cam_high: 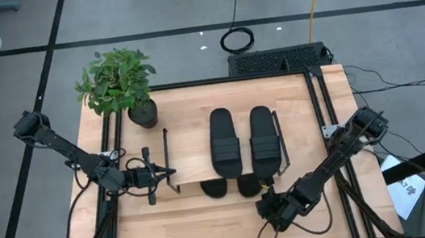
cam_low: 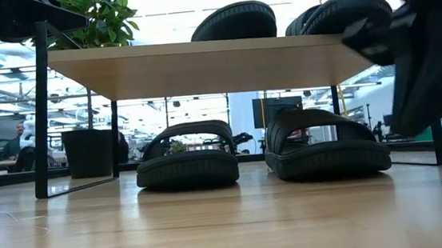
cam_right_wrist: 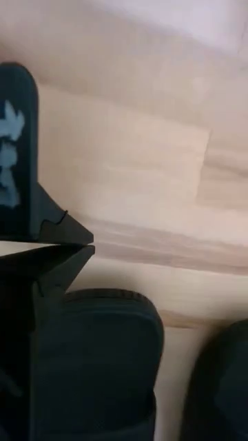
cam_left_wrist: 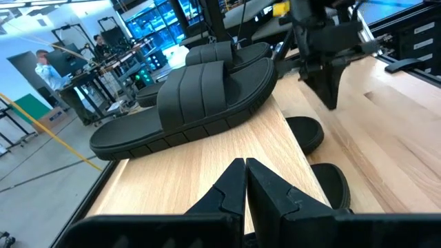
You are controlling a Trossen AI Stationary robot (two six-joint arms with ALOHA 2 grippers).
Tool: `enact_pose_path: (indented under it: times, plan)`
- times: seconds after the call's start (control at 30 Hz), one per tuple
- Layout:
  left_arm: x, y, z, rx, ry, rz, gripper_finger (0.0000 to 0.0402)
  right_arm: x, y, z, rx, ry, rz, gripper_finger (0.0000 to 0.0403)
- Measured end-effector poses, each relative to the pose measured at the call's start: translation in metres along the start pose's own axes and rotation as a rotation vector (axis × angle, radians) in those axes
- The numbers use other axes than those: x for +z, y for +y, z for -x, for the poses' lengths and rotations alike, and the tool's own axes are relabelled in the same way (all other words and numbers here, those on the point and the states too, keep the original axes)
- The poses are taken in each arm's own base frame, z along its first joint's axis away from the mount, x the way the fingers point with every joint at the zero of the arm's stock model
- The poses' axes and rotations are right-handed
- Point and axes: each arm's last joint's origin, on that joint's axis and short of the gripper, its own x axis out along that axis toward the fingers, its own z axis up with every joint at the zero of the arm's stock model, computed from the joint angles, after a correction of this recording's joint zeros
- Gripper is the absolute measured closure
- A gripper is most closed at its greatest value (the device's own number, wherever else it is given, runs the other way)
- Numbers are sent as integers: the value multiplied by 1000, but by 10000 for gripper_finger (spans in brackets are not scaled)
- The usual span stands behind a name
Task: Pick and place slides into the shelf
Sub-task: Return to Home Position
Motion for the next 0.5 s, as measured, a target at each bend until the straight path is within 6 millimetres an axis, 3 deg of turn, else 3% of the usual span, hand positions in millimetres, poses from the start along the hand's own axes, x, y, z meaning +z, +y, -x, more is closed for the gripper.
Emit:
enact_pose_path:
  times: [0.2,0.5]
  plan:
    - [0,0,0,0,0,22,380,1,4,30,41,-38,28,399]
    - [0,0,0,-1,0,6,380,1,1,90,168,-128,66,399]
